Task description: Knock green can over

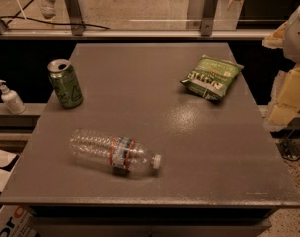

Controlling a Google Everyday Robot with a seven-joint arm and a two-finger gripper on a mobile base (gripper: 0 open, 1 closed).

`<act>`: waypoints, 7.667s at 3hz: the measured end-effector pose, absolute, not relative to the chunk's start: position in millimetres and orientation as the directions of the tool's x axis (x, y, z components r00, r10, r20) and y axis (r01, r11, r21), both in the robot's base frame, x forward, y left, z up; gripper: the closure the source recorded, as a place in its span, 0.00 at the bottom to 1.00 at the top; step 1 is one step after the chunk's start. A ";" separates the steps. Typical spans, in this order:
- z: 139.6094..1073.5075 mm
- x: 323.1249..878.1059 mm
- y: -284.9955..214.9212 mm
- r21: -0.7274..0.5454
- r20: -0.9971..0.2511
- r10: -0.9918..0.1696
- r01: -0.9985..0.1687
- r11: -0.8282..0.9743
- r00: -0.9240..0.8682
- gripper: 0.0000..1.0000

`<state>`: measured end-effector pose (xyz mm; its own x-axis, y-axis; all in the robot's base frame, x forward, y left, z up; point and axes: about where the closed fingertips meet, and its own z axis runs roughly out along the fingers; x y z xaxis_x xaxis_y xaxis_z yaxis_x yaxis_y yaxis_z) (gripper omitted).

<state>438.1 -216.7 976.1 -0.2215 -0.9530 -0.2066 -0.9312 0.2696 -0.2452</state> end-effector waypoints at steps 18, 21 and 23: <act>852.4 610.9 131.5 -0.031 -0.977 -0.212 -0.953 0.300 -0.035 0.00; 865.4 620.3 210.4 -0.005 -0.995 -0.098 -0.973 0.231 -0.018 0.18; 861.5 615.4 213.8 0.012 -0.995 -0.090 -0.972 0.234 -0.034 0.64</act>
Offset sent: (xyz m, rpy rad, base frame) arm 0.0415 0.0530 -0.0557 0.3592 0.0006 0.0777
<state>615.4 213.8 861.5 -0.0338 -0.0900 -0.9954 -0.9723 0.2336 0.0119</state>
